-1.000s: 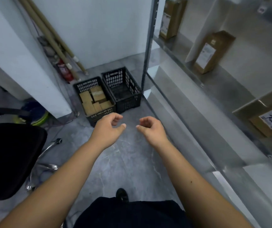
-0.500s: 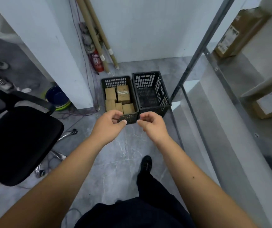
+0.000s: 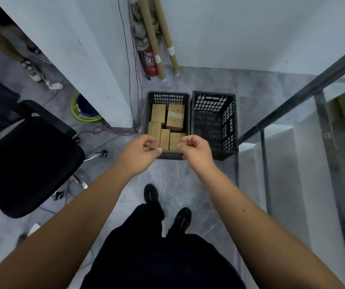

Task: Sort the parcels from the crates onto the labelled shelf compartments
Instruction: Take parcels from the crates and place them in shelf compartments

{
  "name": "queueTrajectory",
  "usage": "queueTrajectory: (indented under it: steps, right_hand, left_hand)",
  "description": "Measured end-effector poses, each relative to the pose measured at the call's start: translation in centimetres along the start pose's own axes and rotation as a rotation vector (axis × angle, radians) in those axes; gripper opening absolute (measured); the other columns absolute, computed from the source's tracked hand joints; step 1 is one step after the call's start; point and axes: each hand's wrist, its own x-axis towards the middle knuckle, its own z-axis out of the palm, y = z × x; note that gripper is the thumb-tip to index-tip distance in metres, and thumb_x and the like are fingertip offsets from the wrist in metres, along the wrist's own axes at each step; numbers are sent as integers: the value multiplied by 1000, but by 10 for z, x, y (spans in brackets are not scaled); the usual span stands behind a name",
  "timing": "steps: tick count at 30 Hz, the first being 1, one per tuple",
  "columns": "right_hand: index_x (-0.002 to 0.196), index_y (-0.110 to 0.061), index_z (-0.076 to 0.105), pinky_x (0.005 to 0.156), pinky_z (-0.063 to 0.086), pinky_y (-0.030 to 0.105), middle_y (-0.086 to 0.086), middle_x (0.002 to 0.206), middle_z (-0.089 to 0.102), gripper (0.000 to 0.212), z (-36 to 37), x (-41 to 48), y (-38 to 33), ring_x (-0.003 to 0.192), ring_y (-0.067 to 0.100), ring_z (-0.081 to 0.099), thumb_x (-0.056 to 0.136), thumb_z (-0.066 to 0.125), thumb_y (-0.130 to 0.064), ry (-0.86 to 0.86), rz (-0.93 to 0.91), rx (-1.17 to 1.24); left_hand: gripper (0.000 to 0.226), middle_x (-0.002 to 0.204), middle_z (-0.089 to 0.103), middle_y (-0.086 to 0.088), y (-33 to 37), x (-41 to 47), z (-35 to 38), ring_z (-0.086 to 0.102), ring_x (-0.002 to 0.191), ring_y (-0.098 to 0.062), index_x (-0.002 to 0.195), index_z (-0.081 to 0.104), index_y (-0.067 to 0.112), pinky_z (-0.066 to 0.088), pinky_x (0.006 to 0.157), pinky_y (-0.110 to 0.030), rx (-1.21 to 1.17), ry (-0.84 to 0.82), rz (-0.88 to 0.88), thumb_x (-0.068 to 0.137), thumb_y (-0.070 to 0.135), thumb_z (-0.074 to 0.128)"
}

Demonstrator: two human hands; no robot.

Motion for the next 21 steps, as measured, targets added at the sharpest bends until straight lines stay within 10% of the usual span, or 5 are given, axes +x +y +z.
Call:
queueTrajectory:
  steps: [21]
  right_hand:
    - [95, -23, 65, 104, 55, 49, -3, 100, 68, 14, 70, 302, 25, 102, 21, 67, 90, 76, -15, 94, 418, 73]
  left_hand:
    - [35, 118, 65, 4, -42, 333, 17, 62, 109, -14, 124, 67, 23, 49, 91, -29, 4, -175, -288, 92, 35, 75]
